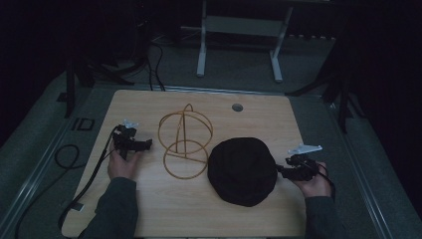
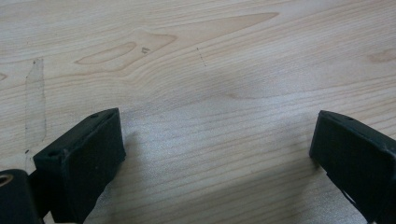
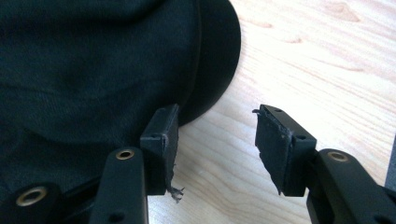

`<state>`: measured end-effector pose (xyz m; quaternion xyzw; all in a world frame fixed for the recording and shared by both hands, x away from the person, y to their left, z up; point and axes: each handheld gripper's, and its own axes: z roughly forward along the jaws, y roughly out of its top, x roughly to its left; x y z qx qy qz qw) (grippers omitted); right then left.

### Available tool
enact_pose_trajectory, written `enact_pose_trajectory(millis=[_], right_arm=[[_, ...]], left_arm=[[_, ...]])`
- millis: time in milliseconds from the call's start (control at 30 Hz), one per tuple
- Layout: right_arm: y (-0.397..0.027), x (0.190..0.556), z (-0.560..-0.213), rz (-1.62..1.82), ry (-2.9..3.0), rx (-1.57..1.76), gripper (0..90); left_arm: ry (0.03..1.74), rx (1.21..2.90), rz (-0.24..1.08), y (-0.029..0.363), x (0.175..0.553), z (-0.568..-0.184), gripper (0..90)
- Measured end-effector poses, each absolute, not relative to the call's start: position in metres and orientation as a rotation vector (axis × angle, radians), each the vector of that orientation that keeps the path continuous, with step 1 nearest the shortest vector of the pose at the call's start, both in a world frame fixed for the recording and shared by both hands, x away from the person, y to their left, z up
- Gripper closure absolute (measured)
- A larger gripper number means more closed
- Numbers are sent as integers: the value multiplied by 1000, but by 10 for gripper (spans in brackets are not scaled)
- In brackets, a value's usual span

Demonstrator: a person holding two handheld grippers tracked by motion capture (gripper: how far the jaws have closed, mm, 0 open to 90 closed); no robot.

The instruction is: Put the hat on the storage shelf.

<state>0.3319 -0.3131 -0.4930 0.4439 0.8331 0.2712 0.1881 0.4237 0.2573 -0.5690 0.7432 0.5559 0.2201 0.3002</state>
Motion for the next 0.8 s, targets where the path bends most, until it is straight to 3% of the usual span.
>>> enact_pose_trajectory(millis=[800], right_arm=[[-294, 362, -475, 782, 2375, 1217, 525]], left_arm=[[1476, 1973, 583, 257, 424, -569, 27]])
